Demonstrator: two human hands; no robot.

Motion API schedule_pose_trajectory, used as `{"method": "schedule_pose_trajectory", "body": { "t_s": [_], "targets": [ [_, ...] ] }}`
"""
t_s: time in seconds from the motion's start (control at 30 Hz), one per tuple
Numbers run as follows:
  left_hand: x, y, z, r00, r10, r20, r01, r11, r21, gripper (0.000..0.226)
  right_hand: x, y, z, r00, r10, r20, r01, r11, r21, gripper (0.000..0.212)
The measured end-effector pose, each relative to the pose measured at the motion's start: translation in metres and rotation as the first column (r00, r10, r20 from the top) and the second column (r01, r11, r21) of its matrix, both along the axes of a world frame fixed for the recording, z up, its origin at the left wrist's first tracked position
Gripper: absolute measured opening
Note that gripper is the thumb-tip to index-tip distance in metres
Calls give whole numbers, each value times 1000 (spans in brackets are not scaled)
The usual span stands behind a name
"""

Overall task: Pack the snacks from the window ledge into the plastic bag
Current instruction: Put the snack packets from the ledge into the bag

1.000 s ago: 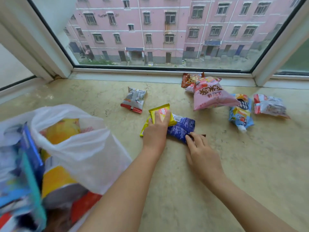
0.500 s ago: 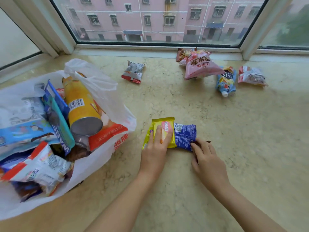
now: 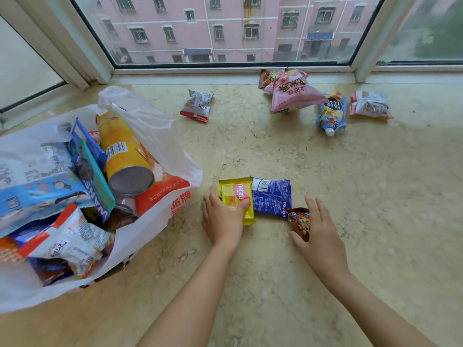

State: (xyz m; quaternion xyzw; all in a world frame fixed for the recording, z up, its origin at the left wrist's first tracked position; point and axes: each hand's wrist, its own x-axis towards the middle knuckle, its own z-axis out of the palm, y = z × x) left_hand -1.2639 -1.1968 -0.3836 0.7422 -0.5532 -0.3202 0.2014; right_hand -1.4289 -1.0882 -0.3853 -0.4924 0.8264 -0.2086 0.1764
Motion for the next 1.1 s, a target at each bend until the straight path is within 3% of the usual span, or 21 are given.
{"method": "schedule_pose_trajectory", "body": {
  "t_s": [0.13, 0.37, 0.47, 0.57, 0.73, 0.9, 0.97, 1.07, 1.1],
  "targets": [
    [-5, 5, 6, 999, -37, 5, 37, 999, -7, 98, 0, 4, 2, 1000, -17, -16, 18, 999, 27, 80],
    [5, 13, 18, 945, -20, -325, 38, 998, 48, 94, 3, 5, 6, 998, -54, 38, 55, 998, -23, 80],
    [15, 15, 17, 908, 12, -419, 22, 997, 76, 97, 0, 3, 15, 983, -125, 138, 141, 983, -114, 84],
    [22, 17, 19, 858, 109, -501, -27, 985, 168, 100, -1, -8, 28, 932, -143, 332, 209, 963, -171, 88],
    [31, 28, 46, 810, 163, -563, -31, 971, 236, 91, 16, -30, 64, 823, -48, 566, 197, 959, -206, 74],
    [62, 48, 100, 805, 32, -593, 55, 990, 129, 72, 50, -42, 116, 874, 103, 476, 50, 953, -299, 68],
    [86, 54, 127, 805, 27, -592, 55, 991, 120, 72, 68, -45, 134, 802, 112, 586, 65, 960, -272, 77],
    [130, 56, 168, 830, 58, -555, 1, 994, 106, 73, 98, -50, 163, 575, 132, 808, 65, 977, -205, 85],
    [147, 54, 180, 842, 71, -535, -21, 995, 100, 70, 109, -51, 171, 549, 158, 821, 43, 976, -216, 84]
  ]
}}
